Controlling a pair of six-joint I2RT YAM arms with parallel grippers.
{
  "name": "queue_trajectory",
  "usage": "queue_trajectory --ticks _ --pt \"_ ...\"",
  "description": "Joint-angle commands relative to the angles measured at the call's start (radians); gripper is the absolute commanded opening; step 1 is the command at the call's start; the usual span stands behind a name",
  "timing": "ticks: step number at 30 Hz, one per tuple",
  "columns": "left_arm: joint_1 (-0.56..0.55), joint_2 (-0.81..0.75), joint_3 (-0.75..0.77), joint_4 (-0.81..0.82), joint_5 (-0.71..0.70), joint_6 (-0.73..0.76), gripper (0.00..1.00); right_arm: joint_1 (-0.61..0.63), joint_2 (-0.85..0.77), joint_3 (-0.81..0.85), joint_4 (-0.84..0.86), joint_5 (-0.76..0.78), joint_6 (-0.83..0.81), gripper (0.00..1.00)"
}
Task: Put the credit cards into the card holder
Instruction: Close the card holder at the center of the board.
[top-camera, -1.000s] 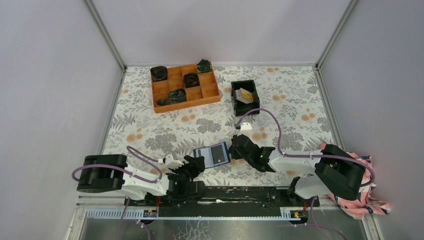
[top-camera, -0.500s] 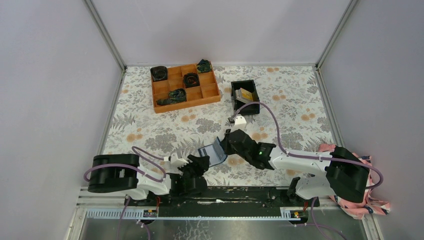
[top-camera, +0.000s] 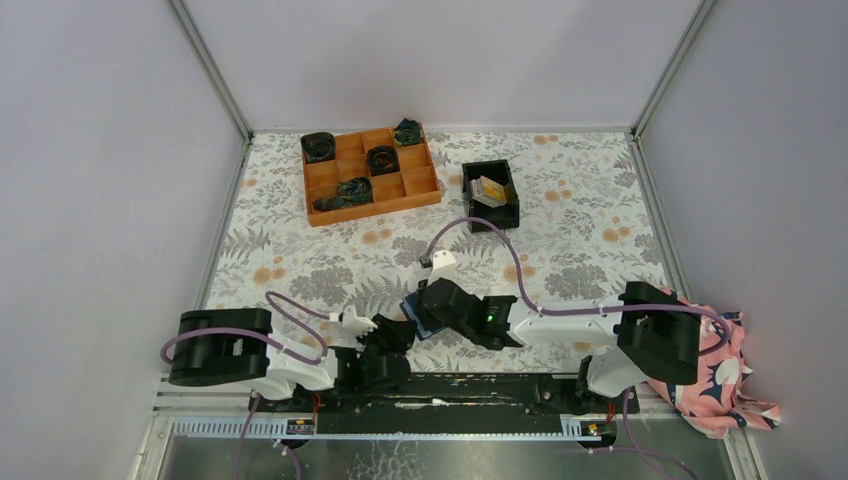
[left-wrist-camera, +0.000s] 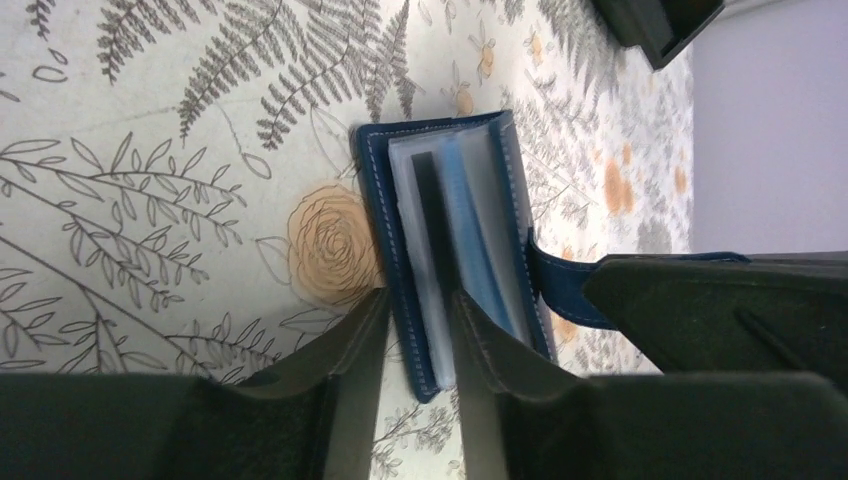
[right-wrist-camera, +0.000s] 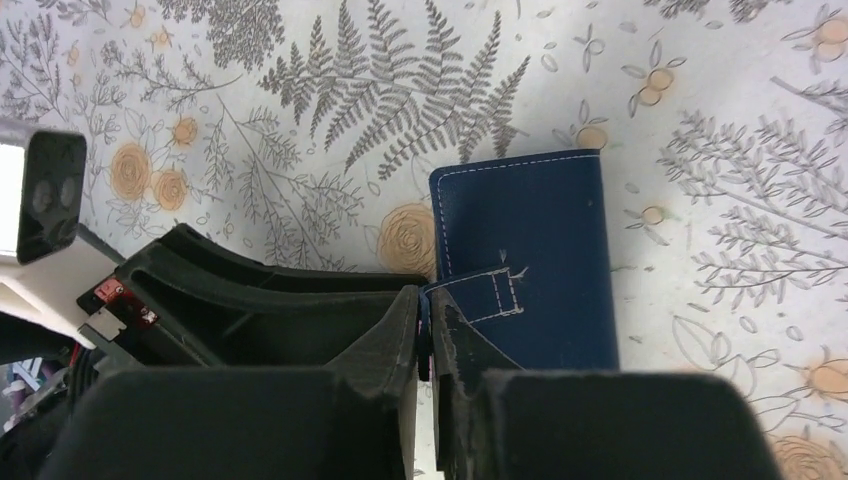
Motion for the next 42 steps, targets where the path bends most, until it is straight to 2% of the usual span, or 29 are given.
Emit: queue_trajectory --ticks 1,5,13,19,21,33,38,40,42 --pt "0.000 -0.023 -0.015 -0.215 0.079 -0.030 0.35 0.035 0.020 0.056 -0.011 0.013 0.015 0.17" --pt "-0.001 -0.047 -0.003 -0.307 0.082 -0.071 0.30 0.058 0.017 0.091 -0.055 0.022 0.004 0.28" --pt "-0.001 -0.025 0.014 -0.380 0.100 -0.130 0.27 0.075 -0.032 0.113 -0.109 0.002 -0.017 0.38" --pt "-0.003 -0.012 0.024 -0.419 0.111 -0.162 0.26 0.090 -0.053 0.104 -0.108 -0.033 -0.012 0.42" --pt "-0.002 -0.009 0.018 -0.417 0.115 -0.178 0.25 0.098 -0.066 0.106 -0.109 -0.041 -0.012 0.47" --pt "-0.002 0.025 0.016 -0.414 0.123 -0.230 0.23 0.119 -0.175 0.077 -0.134 -0.056 -0.005 0.50" --pt "-0.003 0.025 0.004 -0.414 0.125 -0.250 0.22 0.116 -0.294 0.048 -0.193 0.062 -0.013 0.51" --pt "-0.002 0.027 0.001 -0.411 0.125 -0.254 0.23 0.093 -0.337 0.031 -0.222 0.091 -0.024 0.52" --pt "-0.002 0.031 -0.001 -0.408 0.125 -0.254 0.23 0.031 -0.369 0.004 -0.236 0.051 -0.023 0.52"
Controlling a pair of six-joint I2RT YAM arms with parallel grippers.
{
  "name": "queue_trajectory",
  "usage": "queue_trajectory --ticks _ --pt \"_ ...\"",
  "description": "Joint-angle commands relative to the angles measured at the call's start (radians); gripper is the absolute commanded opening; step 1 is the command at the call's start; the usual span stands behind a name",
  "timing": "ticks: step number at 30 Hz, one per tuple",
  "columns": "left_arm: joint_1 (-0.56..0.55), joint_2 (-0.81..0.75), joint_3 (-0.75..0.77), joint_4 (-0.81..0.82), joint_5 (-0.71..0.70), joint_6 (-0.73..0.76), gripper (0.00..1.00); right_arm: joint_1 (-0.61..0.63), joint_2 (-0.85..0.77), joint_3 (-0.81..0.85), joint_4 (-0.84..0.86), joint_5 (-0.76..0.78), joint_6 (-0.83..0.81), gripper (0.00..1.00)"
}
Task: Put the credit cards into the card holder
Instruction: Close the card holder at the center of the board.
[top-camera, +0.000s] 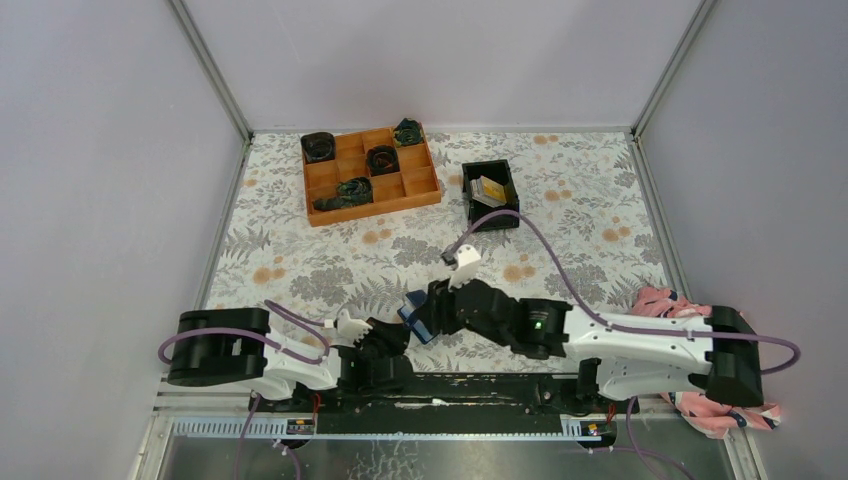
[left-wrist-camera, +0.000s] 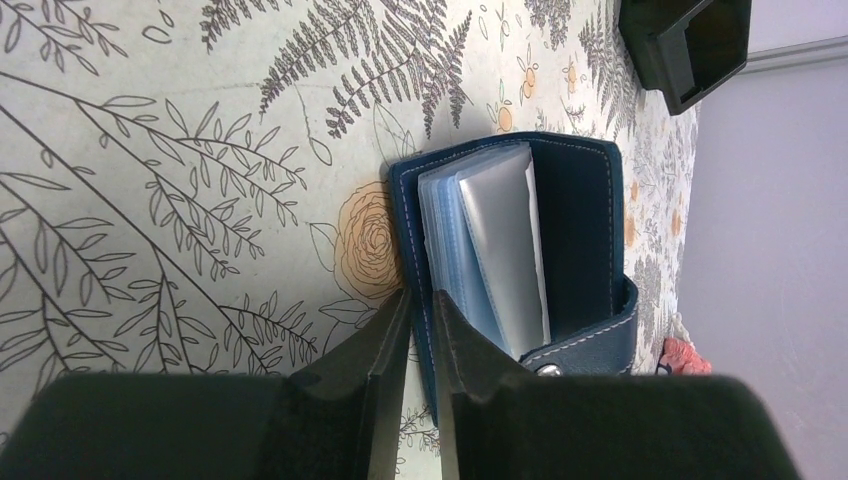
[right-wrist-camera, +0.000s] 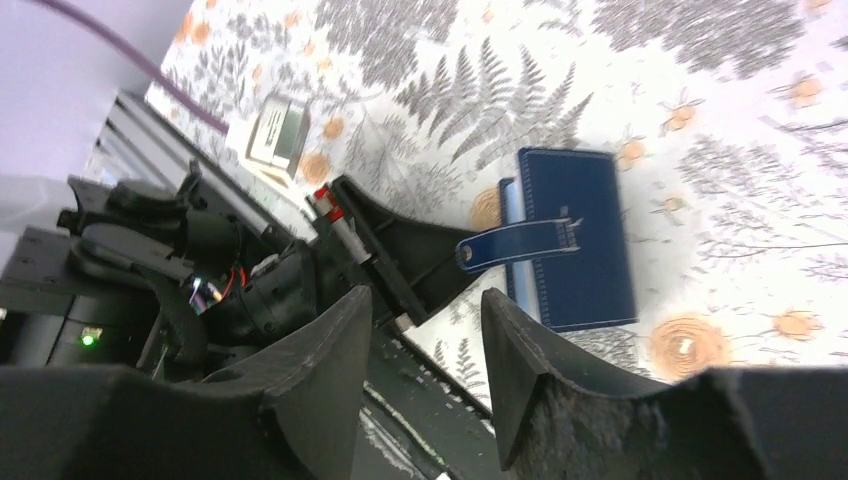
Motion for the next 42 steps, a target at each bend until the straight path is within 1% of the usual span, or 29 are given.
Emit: queue_trajectory --ticks 1,2,4,6,12,15,21,24,27,30,36,39,42 --pt "0.001 0.044 -0.050 -0.154 0.102 0.018 0.22 -0.104 -0.095 -0.052 -0.040 0.025 -0.015 0.52" --pt "0.002 0.047 -0.050 -0.155 0.102 0.018 0.22 -0.137 -0.101 -0.070 -0.036 -0.006 -0.013 0.53" --pt "0.002 0.048 -0.051 -0.151 0.103 0.015 0.23 -0.242 -0.094 -0.106 -0.014 -0.099 -0.010 0.53" --pt "0.001 0.050 -0.052 -0.149 0.104 0.013 0.22 -0.311 -0.067 -0.139 0.031 -0.194 -0.010 0.53" --pt "0.001 0.023 -0.058 -0.162 0.105 0.022 0.22 -0.483 0.072 -0.249 0.260 -0.511 0.035 0.54" --pt "0.002 0.004 -0.060 -0.181 0.102 0.026 0.21 -0.528 0.158 -0.270 0.381 -0.672 0.078 0.55" --pt "0.019 -0.019 -0.083 -0.156 0.110 0.056 0.20 -0.558 0.325 -0.293 0.586 -0.843 0.168 0.56" --pt "0.034 -0.024 -0.093 -0.129 0.120 0.089 0.19 -0.560 0.379 -0.297 0.646 -0.887 0.194 0.57" --pt "0.066 -0.018 -0.094 -0.081 0.147 0.160 0.18 -0.560 0.427 -0.317 0.720 -0.914 0.227 0.57" --pt "0.106 0.008 -0.092 -0.024 0.188 0.227 0.18 -0.560 0.470 -0.335 0.756 -0.921 0.236 0.57" --pt "0.160 0.063 -0.092 0.064 0.252 0.311 0.16 -0.559 0.527 -0.355 0.768 -0.911 0.222 0.59" --pt "0.173 0.087 -0.091 0.103 0.277 0.344 0.10 -0.559 0.549 -0.349 0.761 -0.894 0.214 0.60" --pt "0.179 0.105 -0.078 0.111 0.289 0.370 0.09 -0.558 0.579 -0.343 0.773 -0.882 0.224 0.60"
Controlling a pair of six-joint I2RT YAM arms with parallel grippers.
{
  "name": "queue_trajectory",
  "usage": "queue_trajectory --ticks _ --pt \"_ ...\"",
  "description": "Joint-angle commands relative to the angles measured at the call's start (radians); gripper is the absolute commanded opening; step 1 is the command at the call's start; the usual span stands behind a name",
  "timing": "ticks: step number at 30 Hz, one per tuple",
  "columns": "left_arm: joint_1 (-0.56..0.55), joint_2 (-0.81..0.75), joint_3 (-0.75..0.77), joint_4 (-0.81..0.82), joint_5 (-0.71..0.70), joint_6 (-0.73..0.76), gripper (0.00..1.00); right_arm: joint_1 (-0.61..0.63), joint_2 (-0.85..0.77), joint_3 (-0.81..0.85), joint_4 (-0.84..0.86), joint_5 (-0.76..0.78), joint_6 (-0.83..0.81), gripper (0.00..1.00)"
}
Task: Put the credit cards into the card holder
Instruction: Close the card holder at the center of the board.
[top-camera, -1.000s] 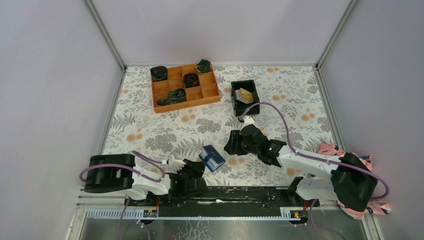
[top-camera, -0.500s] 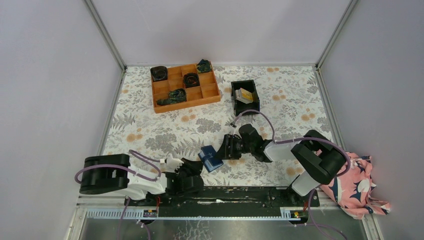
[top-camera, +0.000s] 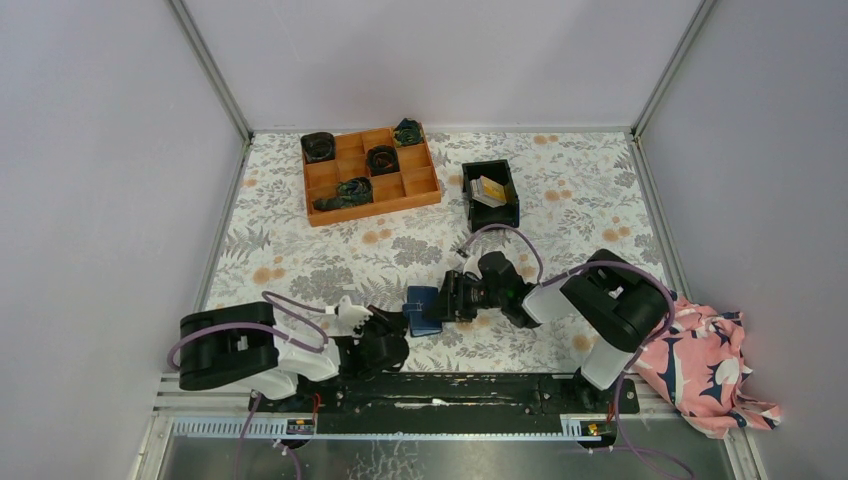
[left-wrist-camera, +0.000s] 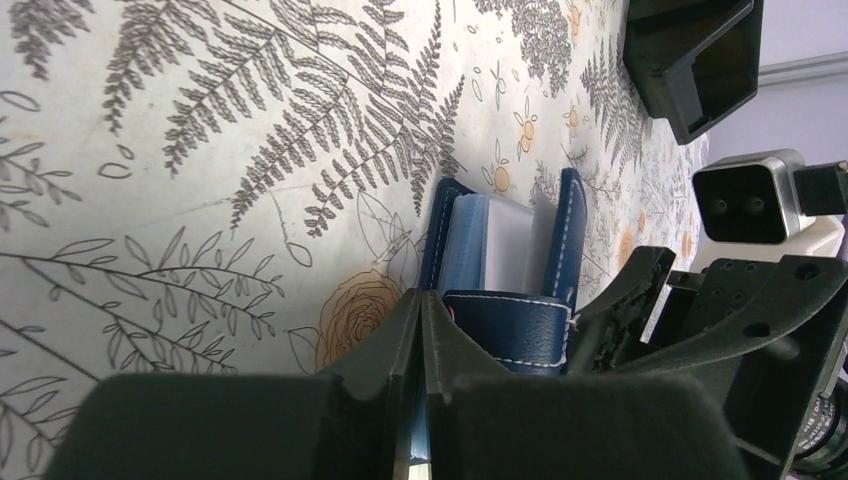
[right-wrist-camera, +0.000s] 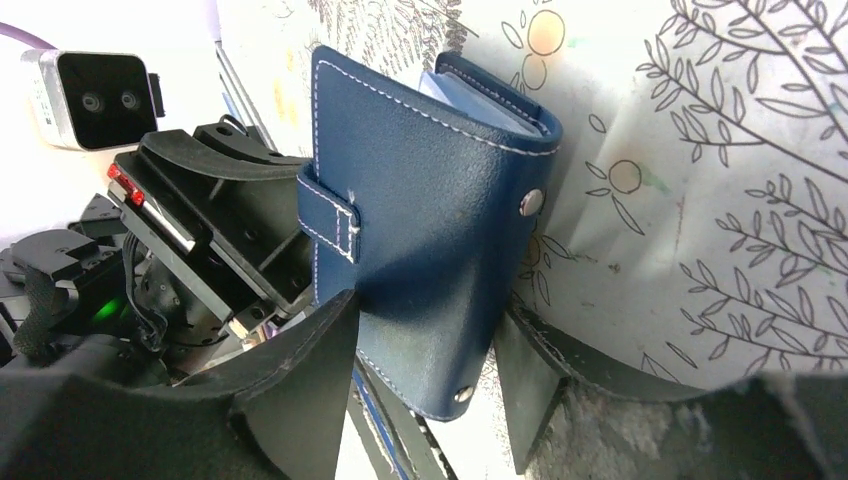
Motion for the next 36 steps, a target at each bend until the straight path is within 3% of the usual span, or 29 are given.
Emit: queue_trajectory --ticks 1,6,12,19,24,31,36 --pt "0.009 0.073 -0.026 -0.144 0.194 0.141 0.09 0.000 0.068 -0.009 -0.017 0.045 -0.005 0.60" --pt "0.008 0.122 0.002 -0.105 0.218 0.182 0.09 0.003 0.108 -0.028 0.081 0.050 0.060 0.56" --pt "0.008 0.152 0.004 -0.072 0.238 0.190 0.11 0.010 0.038 -0.031 0.071 0.089 0.075 0.32" --pt "0.008 0.008 -0.005 -0.210 0.190 0.190 0.13 0.009 -0.258 0.117 -0.476 0.309 -0.165 0.13" --pt "0.008 -0.036 0.009 -0.242 0.188 0.217 0.12 0.013 -0.353 0.285 -0.849 0.532 -0.307 0.00" --pt "0.008 -0.065 0.027 -0.279 0.177 0.237 0.12 0.145 -0.262 0.499 -1.211 1.005 -0.393 0.00" --pt "0.007 -0.127 0.005 -0.315 0.165 0.221 0.11 0.261 -0.071 0.636 -1.398 1.283 -0.356 0.00"
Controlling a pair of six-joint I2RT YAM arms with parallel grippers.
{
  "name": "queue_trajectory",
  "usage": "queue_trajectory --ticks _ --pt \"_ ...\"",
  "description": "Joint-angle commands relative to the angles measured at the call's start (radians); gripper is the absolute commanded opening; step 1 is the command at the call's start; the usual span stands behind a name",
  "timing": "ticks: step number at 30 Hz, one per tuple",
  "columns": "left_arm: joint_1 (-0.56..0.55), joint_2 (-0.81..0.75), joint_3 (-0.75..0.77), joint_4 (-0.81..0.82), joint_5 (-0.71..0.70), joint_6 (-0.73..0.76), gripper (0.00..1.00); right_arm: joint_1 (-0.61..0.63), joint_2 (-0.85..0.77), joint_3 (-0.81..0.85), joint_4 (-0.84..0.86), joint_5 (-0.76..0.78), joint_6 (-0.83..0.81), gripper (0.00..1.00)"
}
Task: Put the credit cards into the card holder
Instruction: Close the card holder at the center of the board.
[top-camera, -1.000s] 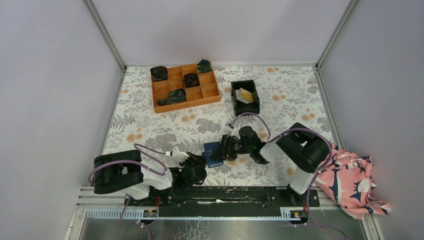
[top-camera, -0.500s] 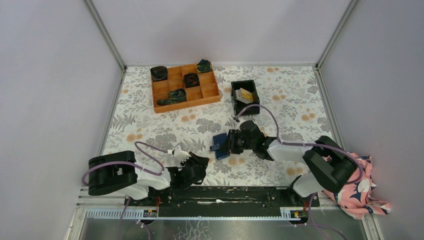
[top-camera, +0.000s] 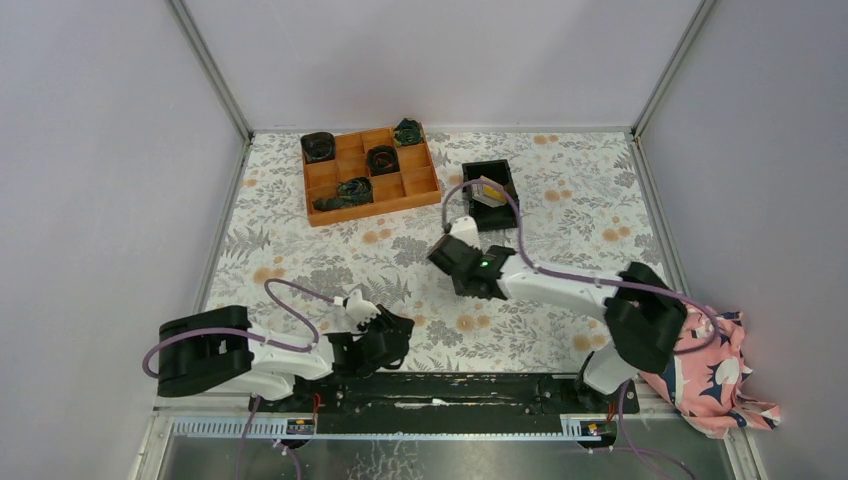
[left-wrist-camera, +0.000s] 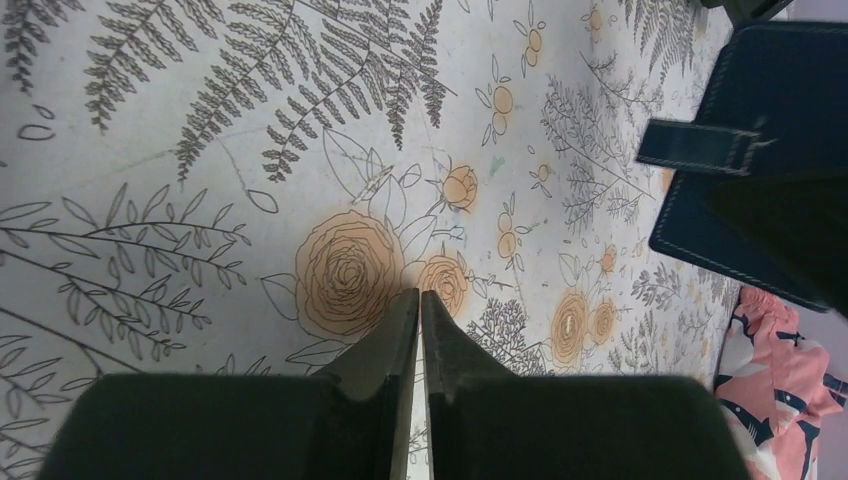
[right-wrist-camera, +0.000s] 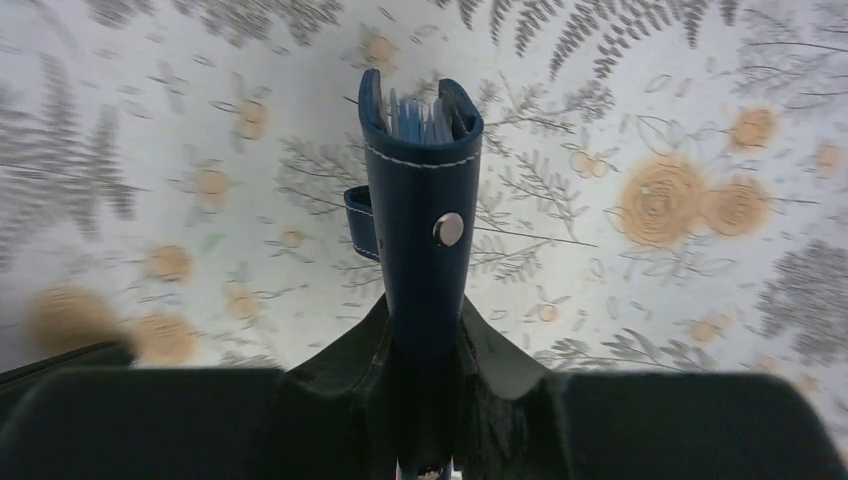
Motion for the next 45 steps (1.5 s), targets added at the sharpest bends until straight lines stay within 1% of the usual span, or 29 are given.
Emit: queue_trajectory --ticks 1,4,8,10,13,14,17,22,23,24,31,39,44,45 --pt "-0.004 -0.036 -0.049 -0.203 0.031 0.033 0.11 0.098 0.153 0.132 -0.268 0.360 0.012 0.00" --pt "-0.005 -0.081 -0.076 -0.225 0.021 0.007 0.11 0.150 0.268 0.201 -0.326 0.409 0.052 0.00" --pt "-0.005 -0.131 -0.100 -0.262 0.010 -0.017 0.11 0.220 0.379 0.284 -0.373 0.431 0.109 0.09" --pt "-0.006 -0.149 -0.106 -0.285 0.004 -0.031 0.11 0.261 0.431 0.329 -0.413 0.448 0.146 0.10" --pt "-0.005 -0.172 -0.118 -0.304 -0.004 -0.053 0.10 0.308 0.482 0.384 -0.447 0.448 0.188 0.16" --pt "-0.004 -0.181 -0.122 -0.307 -0.005 -0.056 0.08 0.322 0.488 0.399 -0.448 0.443 0.198 0.19" --pt "-0.004 -0.201 -0.127 -0.331 -0.006 -0.071 0.08 0.352 0.491 0.421 -0.445 0.427 0.219 0.26" --pt "-0.006 -0.230 -0.137 -0.353 -0.007 -0.084 0.08 0.380 0.503 0.436 -0.422 0.382 0.226 0.35" --pt "-0.005 -0.233 -0.138 -0.354 -0.007 -0.084 0.08 0.386 0.509 0.442 -0.422 0.376 0.229 0.39" --pt "-0.005 -0.236 -0.138 -0.357 -0.007 -0.084 0.07 0.391 0.515 0.448 -0.424 0.370 0.232 0.41" --pt "-0.004 -0.233 -0.140 -0.375 -0.006 -0.096 0.08 0.437 0.521 0.479 -0.419 0.340 0.252 0.47" --pt "-0.007 -0.282 -0.138 -0.431 -0.005 -0.109 0.08 0.484 0.501 0.514 -0.437 0.331 0.274 0.49" --pt "-0.007 -0.289 -0.135 -0.439 -0.003 -0.110 0.09 0.497 0.497 0.517 -0.435 0.320 0.276 0.51" --pt "-0.007 -0.286 -0.133 -0.441 -0.001 -0.113 0.09 0.500 0.499 0.518 -0.431 0.318 0.275 0.60"
